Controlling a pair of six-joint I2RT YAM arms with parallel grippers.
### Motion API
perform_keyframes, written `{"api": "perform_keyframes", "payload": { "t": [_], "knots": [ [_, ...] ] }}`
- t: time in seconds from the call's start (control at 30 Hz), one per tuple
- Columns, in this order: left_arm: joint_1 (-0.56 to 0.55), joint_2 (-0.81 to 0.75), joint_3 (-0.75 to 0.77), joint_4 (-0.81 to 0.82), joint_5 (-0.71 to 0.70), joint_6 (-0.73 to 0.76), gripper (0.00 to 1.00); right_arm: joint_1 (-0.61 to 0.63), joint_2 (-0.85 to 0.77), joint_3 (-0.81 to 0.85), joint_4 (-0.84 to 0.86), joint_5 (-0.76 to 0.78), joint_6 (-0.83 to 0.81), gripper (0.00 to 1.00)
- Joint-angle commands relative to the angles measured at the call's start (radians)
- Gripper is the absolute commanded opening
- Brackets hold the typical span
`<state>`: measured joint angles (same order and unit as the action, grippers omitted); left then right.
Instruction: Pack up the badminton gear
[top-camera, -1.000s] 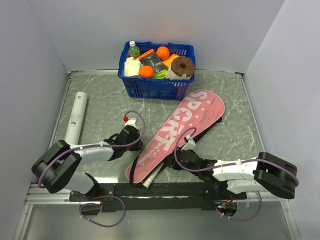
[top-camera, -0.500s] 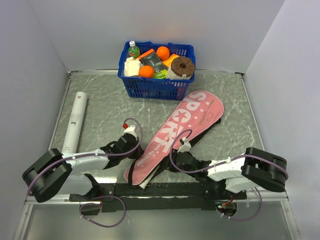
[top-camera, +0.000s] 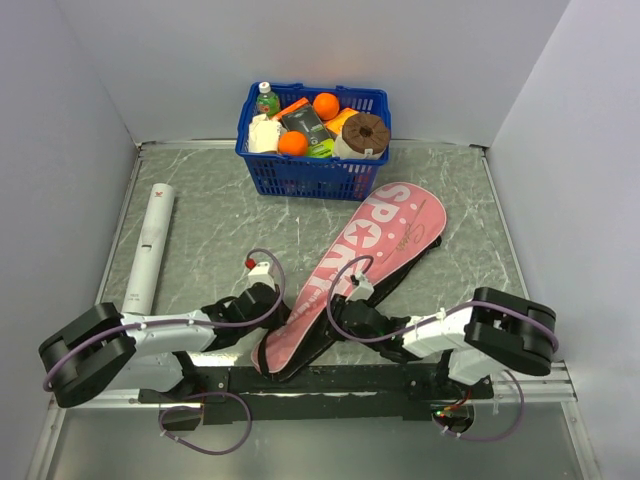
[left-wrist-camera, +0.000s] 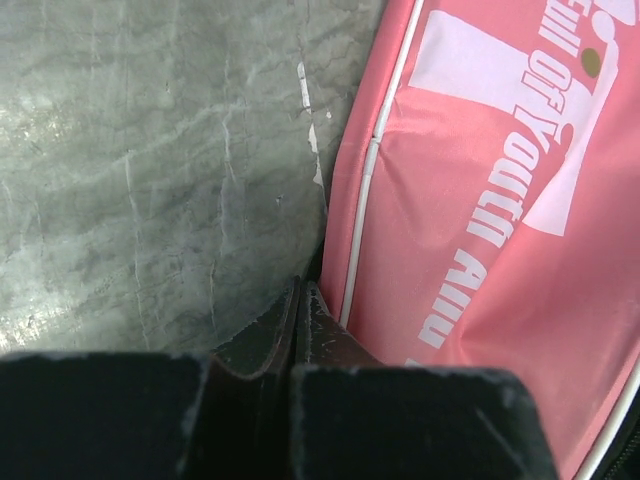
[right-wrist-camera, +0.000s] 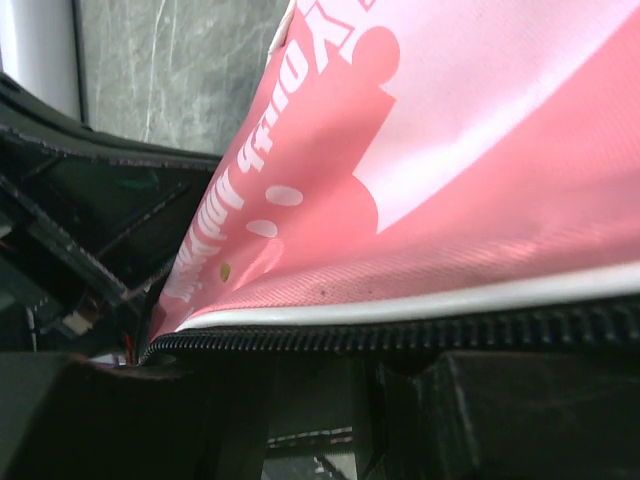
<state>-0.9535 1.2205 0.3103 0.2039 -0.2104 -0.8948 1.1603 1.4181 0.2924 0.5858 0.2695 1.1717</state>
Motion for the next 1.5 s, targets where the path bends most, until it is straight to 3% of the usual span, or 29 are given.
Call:
{"api": "perform_keyframes", "payload": {
  "t": [0.0, 0.17, 0.27, 0.4, 0.47, 0.6, 0.77, 0.93, 1.03, 1.3, 1.47],
  "knots": [
    [-0.099, 0.02, -0.028, -0.029, 0.175, -0.091, 0.01, -0.036, 0.079, 0.085, 0.187, 0.106, -0.043, 0.37],
    [-0.122, 0.039, -0.011, -0.018, 0.158, -0.101, 0.05, -0.036, 0.075, 0.079, 0.177, 0.073, -0.046, 0.39],
    [-0.12, 0.013, 0.004, -0.057, 0.114, -0.092, 0.09, -0.036, 0.016, 0.093, 0.082, 0.024, -0.075, 0.43],
    [-0.117, -0.067, 0.038, -0.164, 0.016, -0.078, 0.29, -0.036, -0.123, 0.116, -0.127, -0.027, -0.106, 0.47],
    [-0.11, -0.12, 0.062, -0.237, -0.026, -0.075, 0.32, -0.034, -0.209, 0.126, -0.285, -0.036, -0.104, 0.49],
    [-0.085, -0.239, 0.105, -0.334, -0.113, -0.05, 0.34, -0.036, -0.407, 0.097, -0.489, -0.02, -0.096, 0.5],
    [-0.077, -0.326, 0.196, -0.431, -0.187, 0.006, 0.33, -0.036, -0.629, 0.164, -0.946, 0.065, -0.118, 0.53],
    [-0.077, -0.265, 0.292, -0.377, -0.089, 0.076, 0.29, -0.047, -0.717, 0.227, -1.271, 0.27, -0.055, 0.56],
    [-0.079, -0.159, 0.334, -0.316, -0.012, 0.103, 0.27, -0.126, -0.696, 0.254, -1.319, 0.301, -0.104, 0.57],
    [-0.076, 0.198, 0.398, -0.103, 0.158, 0.109, 0.24, -0.537, -0.516, 0.312, -1.107, 0.185, -0.342, 0.57],
    [-0.076, 0.329, 0.394, -0.031, 0.189, 0.097, 0.22, -0.698, -0.394, 0.355, -1.051, 0.158, -0.406, 0.56]
  ]
}}
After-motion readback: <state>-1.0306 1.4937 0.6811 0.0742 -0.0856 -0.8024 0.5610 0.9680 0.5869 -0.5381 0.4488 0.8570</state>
